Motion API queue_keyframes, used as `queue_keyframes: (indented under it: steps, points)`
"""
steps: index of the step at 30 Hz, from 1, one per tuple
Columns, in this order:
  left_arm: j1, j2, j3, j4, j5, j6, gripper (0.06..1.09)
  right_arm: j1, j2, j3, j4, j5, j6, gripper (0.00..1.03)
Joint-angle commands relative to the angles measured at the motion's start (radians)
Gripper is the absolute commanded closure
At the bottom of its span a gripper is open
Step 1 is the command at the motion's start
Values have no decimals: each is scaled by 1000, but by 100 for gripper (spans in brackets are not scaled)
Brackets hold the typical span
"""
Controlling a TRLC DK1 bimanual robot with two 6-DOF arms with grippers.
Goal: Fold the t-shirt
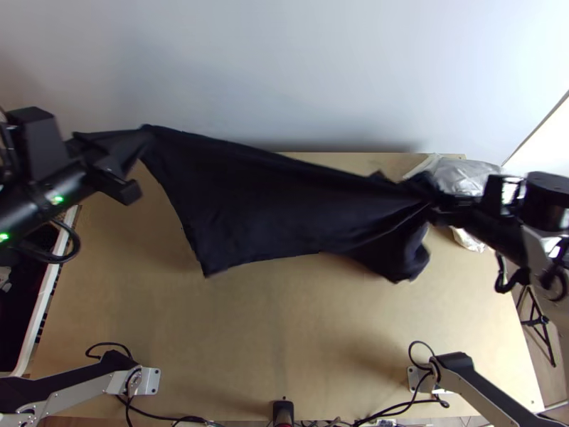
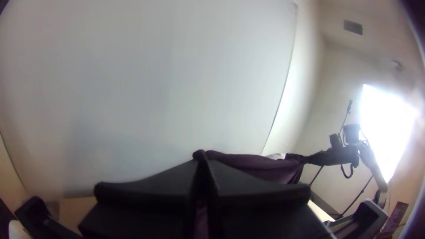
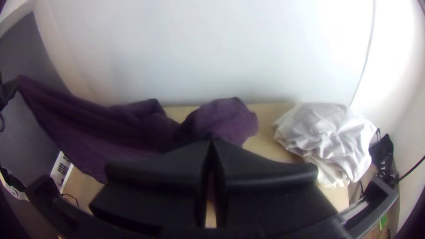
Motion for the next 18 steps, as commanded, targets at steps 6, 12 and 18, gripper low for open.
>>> queue_keyframes:
  steps: [6,12,18]
  points:
    - [148,-9,149,19,-2,1,105,-1,-10,254,-10,39,-68,100]
    - [209,-59,151,68,-5,16,105,1,-10,352,20,78,-165,100]
    - [220,-102,162,74,-13,39,105,4,-13,458,20,81,-176,100]
